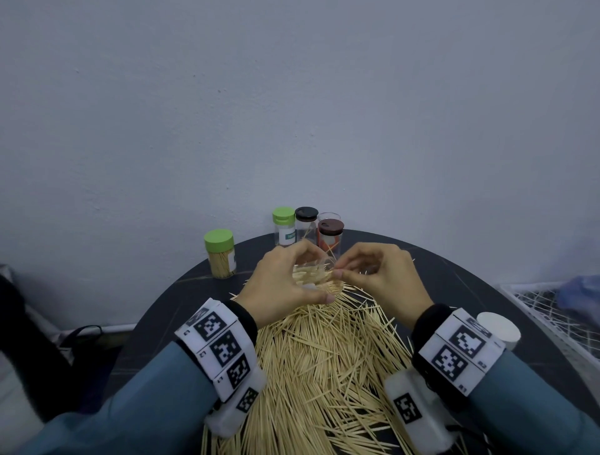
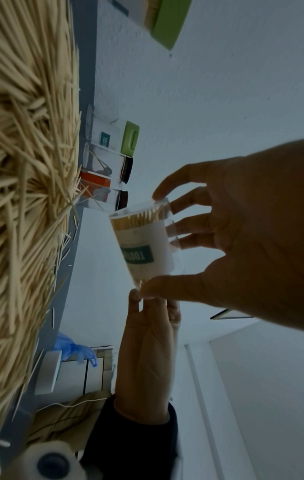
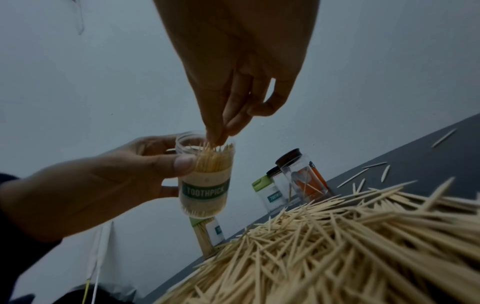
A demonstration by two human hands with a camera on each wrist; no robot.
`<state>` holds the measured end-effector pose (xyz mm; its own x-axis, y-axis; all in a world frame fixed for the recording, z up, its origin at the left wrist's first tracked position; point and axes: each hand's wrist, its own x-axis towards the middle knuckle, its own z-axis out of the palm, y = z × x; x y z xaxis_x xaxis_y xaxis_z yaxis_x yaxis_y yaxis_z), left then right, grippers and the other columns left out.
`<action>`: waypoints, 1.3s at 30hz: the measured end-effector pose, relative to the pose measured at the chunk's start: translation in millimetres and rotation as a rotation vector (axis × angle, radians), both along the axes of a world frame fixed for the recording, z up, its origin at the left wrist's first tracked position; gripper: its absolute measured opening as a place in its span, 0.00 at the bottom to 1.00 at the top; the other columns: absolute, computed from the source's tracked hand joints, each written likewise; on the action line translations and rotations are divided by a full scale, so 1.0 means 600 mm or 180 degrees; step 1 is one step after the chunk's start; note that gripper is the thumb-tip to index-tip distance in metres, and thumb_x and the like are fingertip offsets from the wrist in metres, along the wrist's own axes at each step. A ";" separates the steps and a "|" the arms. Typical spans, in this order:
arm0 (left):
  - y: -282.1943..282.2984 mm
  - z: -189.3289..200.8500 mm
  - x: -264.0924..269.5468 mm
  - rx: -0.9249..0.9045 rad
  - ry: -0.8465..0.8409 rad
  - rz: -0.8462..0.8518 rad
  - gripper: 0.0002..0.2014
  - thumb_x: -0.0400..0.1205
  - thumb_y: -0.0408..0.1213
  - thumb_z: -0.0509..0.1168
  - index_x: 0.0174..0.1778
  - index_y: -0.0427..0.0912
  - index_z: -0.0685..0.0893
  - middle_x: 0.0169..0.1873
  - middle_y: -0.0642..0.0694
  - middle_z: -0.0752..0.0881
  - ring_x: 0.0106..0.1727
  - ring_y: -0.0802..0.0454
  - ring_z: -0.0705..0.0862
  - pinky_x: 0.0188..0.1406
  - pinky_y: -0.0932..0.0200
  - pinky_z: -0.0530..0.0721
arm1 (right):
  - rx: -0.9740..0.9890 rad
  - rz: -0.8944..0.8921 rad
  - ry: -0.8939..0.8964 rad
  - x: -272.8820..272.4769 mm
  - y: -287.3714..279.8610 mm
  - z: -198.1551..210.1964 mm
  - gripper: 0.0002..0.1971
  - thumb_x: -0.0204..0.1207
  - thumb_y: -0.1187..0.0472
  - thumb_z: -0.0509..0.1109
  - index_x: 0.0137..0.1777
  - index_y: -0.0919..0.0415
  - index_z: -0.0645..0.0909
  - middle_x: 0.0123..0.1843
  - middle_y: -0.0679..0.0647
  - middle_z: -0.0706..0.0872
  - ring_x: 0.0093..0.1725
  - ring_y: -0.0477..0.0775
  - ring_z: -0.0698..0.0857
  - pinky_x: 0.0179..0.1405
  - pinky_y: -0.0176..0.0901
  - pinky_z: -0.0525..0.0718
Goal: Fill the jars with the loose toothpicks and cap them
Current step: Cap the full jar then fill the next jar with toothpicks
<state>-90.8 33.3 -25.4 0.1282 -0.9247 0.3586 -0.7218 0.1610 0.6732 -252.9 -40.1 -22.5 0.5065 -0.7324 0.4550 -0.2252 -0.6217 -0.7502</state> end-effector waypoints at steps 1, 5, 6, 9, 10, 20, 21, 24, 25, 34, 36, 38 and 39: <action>0.000 0.001 -0.001 -0.0008 0.0007 -0.0025 0.24 0.62 0.45 0.83 0.52 0.52 0.83 0.47 0.58 0.86 0.52 0.64 0.82 0.49 0.69 0.78 | 0.0017 -0.0018 -0.0029 0.000 0.000 0.001 0.04 0.65 0.64 0.80 0.37 0.60 0.88 0.32 0.49 0.89 0.32 0.36 0.84 0.31 0.21 0.75; 0.001 0.001 -0.001 -0.0019 0.0099 -0.0041 0.23 0.62 0.44 0.83 0.51 0.52 0.83 0.47 0.57 0.87 0.52 0.65 0.83 0.50 0.64 0.80 | -0.0120 0.0005 0.0294 0.000 0.005 0.004 0.04 0.66 0.61 0.80 0.36 0.58 0.88 0.30 0.46 0.86 0.28 0.33 0.80 0.31 0.22 0.74; 0.001 0.001 0.000 -0.0025 0.0131 -0.0037 0.23 0.62 0.44 0.83 0.50 0.52 0.83 0.48 0.57 0.87 0.53 0.64 0.83 0.51 0.64 0.80 | -0.0177 0.0006 0.0389 0.000 0.007 0.005 0.03 0.66 0.60 0.79 0.37 0.57 0.88 0.29 0.45 0.85 0.28 0.32 0.78 0.31 0.21 0.73; 0.001 0.004 0.002 -0.0045 0.0211 0.0000 0.22 0.62 0.42 0.83 0.48 0.56 0.82 0.47 0.58 0.87 0.54 0.67 0.83 0.52 0.65 0.80 | -0.0278 -0.0001 0.0447 -0.001 0.009 0.008 0.04 0.67 0.59 0.78 0.39 0.59 0.90 0.29 0.41 0.82 0.29 0.28 0.77 0.34 0.19 0.71; 0.002 0.004 0.003 -0.0044 0.0239 0.0009 0.22 0.62 0.42 0.83 0.47 0.56 0.82 0.47 0.59 0.86 0.53 0.68 0.82 0.50 0.66 0.79 | -0.0281 -0.0014 0.0425 -0.001 0.009 0.009 0.05 0.68 0.59 0.77 0.40 0.59 0.90 0.30 0.40 0.81 0.30 0.28 0.77 0.34 0.20 0.72; -0.002 0.004 0.013 0.0001 0.0224 0.0149 0.26 0.63 0.44 0.82 0.56 0.49 0.82 0.53 0.57 0.85 0.56 0.64 0.81 0.47 0.81 0.70 | 0.0706 -0.0519 0.2445 -0.026 -0.021 0.013 0.18 0.73 0.47 0.72 0.53 0.60 0.81 0.49 0.52 0.85 0.48 0.47 0.83 0.42 0.31 0.79; -0.003 0.003 0.014 0.0009 0.0227 0.0160 0.27 0.63 0.45 0.82 0.56 0.49 0.82 0.54 0.57 0.86 0.57 0.63 0.81 0.48 0.81 0.70 | 0.0837 -0.0527 0.3021 -0.030 -0.018 0.013 0.26 0.70 0.42 0.72 0.59 0.62 0.79 0.55 0.54 0.84 0.53 0.50 0.82 0.49 0.37 0.80; -0.004 0.003 0.015 0.0022 0.0257 0.0165 0.27 0.62 0.45 0.82 0.56 0.49 0.83 0.55 0.56 0.86 0.60 0.62 0.81 0.52 0.76 0.73 | 0.0951 -0.0537 0.3911 -0.034 0.000 0.009 0.41 0.68 0.34 0.68 0.72 0.63 0.68 0.67 0.56 0.78 0.65 0.54 0.78 0.61 0.45 0.77; -0.004 0.003 0.014 0.0026 0.0273 0.0159 0.27 0.62 0.45 0.82 0.56 0.49 0.83 0.55 0.56 0.86 0.60 0.61 0.81 0.55 0.72 0.74 | 0.0960 -0.0519 0.3970 -0.033 0.004 0.007 0.43 0.68 0.33 0.67 0.73 0.63 0.66 0.69 0.56 0.77 0.66 0.54 0.77 0.61 0.45 0.77; -0.004 0.001 0.012 0.0097 0.0275 0.0122 0.25 0.62 0.44 0.82 0.54 0.50 0.82 0.54 0.55 0.86 0.61 0.59 0.82 0.59 0.65 0.76 | 0.1046 -0.0436 0.3713 -0.006 0.014 -0.009 0.31 0.69 0.45 0.75 0.65 0.63 0.74 0.60 0.55 0.81 0.55 0.53 0.81 0.52 0.43 0.81; -0.003 0.000 0.012 0.0109 0.0243 0.0111 0.25 0.63 0.44 0.82 0.54 0.50 0.82 0.54 0.56 0.86 0.60 0.60 0.82 0.55 0.69 0.75 | 0.1152 -0.0373 0.3609 -0.005 0.010 -0.011 0.27 0.70 0.48 0.76 0.64 0.63 0.75 0.59 0.55 0.82 0.55 0.54 0.83 0.56 0.45 0.84; -0.003 -0.002 0.011 0.0124 0.0190 0.0096 0.25 0.63 0.45 0.82 0.54 0.49 0.82 0.54 0.57 0.86 0.60 0.61 0.81 0.50 0.77 0.72 | 0.1253 -0.0311 0.3532 -0.005 0.008 -0.013 0.26 0.70 0.51 0.76 0.63 0.63 0.75 0.57 0.56 0.82 0.52 0.55 0.85 0.57 0.48 0.85; -0.003 -0.002 0.011 0.0133 0.0164 0.0093 0.25 0.64 0.45 0.82 0.54 0.49 0.83 0.54 0.57 0.85 0.60 0.62 0.81 0.47 0.81 0.70 | 0.1269 -0.0283 0.3525 -0.005 0.008 -0.013 0.25 0.71 0.52 0.76 0.63 0.64 0.75 0.56 0.57 0.82 0.51 0.55 0.84 0.57 0.48 0.85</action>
